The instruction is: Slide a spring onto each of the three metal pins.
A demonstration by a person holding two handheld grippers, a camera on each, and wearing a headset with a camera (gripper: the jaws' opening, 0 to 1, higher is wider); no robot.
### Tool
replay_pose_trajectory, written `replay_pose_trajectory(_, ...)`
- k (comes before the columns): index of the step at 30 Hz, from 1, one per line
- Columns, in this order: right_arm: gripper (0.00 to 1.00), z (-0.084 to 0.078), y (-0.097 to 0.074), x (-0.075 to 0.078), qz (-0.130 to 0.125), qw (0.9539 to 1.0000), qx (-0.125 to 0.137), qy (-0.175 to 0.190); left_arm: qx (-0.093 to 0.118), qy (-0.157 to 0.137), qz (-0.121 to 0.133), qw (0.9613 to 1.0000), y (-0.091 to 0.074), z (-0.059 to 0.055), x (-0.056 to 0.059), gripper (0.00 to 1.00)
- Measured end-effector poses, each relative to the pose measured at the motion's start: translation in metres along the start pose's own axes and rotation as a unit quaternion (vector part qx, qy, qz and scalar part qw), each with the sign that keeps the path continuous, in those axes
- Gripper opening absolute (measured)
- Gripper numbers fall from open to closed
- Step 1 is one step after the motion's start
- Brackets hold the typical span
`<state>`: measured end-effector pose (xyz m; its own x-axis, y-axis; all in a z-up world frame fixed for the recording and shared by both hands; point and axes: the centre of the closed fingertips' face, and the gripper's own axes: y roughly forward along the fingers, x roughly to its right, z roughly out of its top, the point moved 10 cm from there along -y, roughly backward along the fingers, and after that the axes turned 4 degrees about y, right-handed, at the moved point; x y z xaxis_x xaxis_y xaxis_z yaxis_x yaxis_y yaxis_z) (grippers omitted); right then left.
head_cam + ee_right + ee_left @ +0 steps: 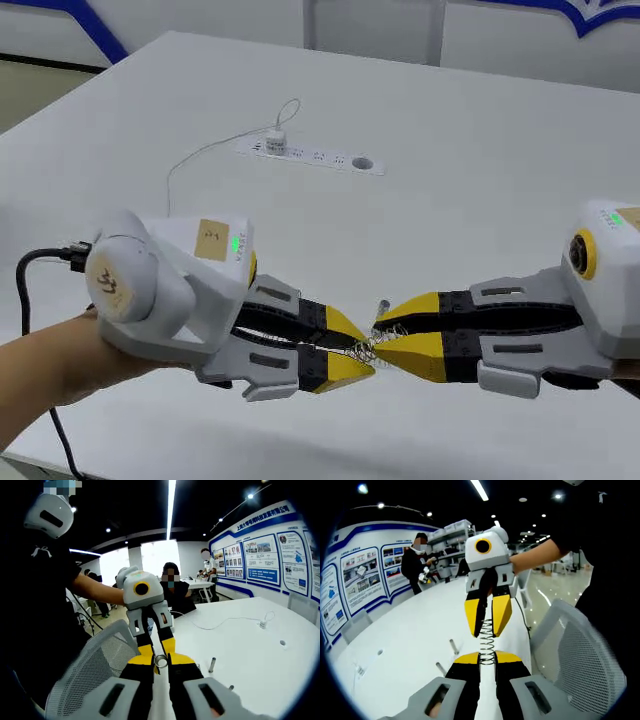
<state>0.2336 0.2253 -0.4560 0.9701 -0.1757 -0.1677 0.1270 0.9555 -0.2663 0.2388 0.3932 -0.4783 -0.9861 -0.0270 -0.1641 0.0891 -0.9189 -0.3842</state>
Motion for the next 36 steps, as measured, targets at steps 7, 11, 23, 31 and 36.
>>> replay_pose_trajectory(7,0.11,0.008,0.003,0.001,-0.001,1.0000,0.002,-0.001,0.008,-0.006,0.007,0.9999,0.002,0.002,0.000,0.09)
replay_pose_trajectory(11,0.11,0.011,0.003,-0.001,0.006,0.9999,-0.008,0.000,0.011,-0.011,0.005,0.9999,0.002,0.002,0.002,0.10)
replay_pose_trajectory(23,0.10,0.017,0.008,-0.004,-0.014,0.9992,-0.029,-0.024,0.005,-0.018,0.019,0.9997,0.001,0.003,0.002,0.11)
replay_pose_trajectory(31,0.10,0.028,-0.001,0.004,-0.057,0.9983,-0.006,-0.007,-0.008,-0.013,0.057,0.9983,-0.009,0.002,-0.003,0.18)
replay_pose_trajectory(36,0.10,0.030,-0.012,0.012,-0.090,0.9959,0.004,0.002,0.003,-0.044,0.086,0.9954,-0.022,-0.002,-0.005,0.33)
